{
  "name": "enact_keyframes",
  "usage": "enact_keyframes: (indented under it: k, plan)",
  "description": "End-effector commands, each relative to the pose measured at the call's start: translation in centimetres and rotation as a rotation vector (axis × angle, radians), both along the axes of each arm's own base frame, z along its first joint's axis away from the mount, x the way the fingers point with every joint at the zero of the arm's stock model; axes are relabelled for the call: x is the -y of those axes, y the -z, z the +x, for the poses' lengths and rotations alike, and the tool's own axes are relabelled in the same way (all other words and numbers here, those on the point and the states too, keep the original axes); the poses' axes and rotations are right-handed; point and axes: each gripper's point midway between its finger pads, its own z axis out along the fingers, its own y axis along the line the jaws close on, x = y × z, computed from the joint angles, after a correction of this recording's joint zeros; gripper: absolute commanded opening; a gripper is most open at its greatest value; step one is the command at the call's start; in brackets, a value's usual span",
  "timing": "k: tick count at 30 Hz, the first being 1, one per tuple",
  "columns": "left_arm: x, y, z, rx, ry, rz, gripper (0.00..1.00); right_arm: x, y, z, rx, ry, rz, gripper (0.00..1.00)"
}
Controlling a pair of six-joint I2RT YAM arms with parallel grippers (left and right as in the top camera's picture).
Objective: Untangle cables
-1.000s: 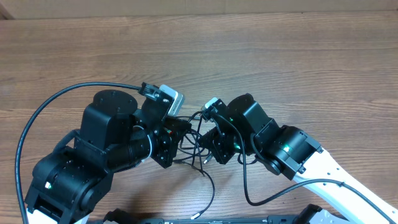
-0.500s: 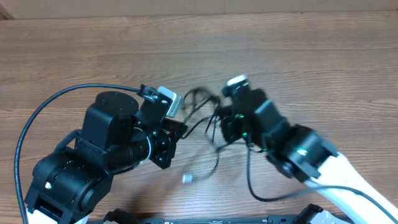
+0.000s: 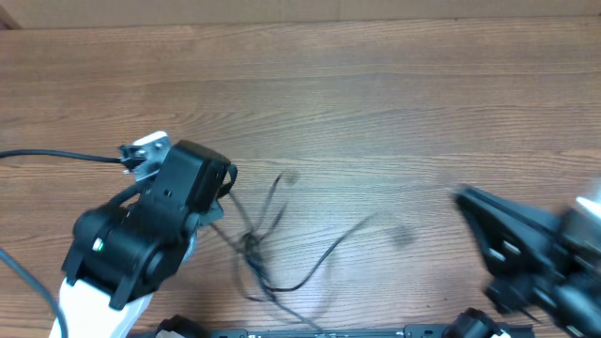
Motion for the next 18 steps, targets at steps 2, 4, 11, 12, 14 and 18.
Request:
enact_keyframes:
  k: [2,4,11,12,14,18]
  plan:
    - [-4.1,-0.8,1.0,0.1,-0.306,0.017,0.05,2.6,1.0,0.9,-0.018,0.149,-0.031,0.04]
    - [-4.3,-0.4,1.2,0.085,-0.333,-0.024,0.04,2.7,2.0,1.3,-0.044,0.167,-0.057,0.04]
    - [-0.1,-0.6,4.1,0.088,-0.098,-0.2,0.05,1.7,4.4,2.4,-0.127,0.169,-0.066,0.04]
    - [0.9,-1.0,4.8,0.107,-0.044,-0.234,0.05,1.5,4.8,2.6,-0.138,0.169,-0.074,0.04]
    - [3.2,-2.1,6.1,0.153,0.084,-0.301,0.04,1.2,5.8,2.9,-0.165,0.169,-0.092,0.04]
    - [8.9,-5.4,7.7,0.269,0.451,-0.421,0.04,-0.1,8.3,3.6,-0.259,0.14,-0.098,0.15]
